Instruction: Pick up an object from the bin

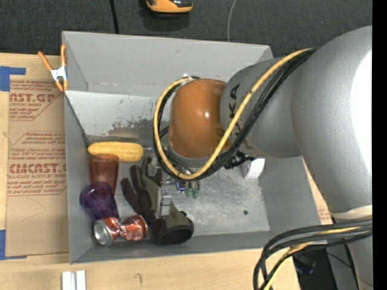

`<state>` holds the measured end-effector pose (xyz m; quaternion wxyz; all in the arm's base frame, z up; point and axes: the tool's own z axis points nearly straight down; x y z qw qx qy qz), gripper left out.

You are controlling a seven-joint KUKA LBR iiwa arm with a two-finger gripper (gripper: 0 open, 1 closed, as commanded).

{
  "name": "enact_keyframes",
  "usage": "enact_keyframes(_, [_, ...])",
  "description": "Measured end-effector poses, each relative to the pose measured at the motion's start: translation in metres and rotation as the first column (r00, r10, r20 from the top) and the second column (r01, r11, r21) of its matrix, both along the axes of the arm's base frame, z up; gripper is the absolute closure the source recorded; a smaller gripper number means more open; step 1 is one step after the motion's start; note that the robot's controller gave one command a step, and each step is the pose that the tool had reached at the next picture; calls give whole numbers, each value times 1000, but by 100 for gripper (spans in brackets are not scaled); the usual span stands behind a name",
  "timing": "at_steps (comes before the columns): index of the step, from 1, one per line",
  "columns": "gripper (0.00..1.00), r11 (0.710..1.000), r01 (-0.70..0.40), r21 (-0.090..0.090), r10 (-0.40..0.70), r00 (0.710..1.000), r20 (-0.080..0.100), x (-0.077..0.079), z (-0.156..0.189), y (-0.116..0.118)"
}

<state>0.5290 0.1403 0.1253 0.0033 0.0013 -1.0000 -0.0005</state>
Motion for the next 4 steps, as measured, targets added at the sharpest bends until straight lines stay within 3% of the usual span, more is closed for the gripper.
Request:
enact_keyframes(1, [0,1000,1,1,-1,1000,7,2,5,-1])
enact_keyframes(2, [0,999,-32,1,32,999,13,-24,-30,-50])
enact_keyframes(3, [100,1000,9,1,-9,1000,6,-18,-55,-38])
enact_keyframes(4, [100,1000,9,1,-9,1000,6,-18,-55,-39])
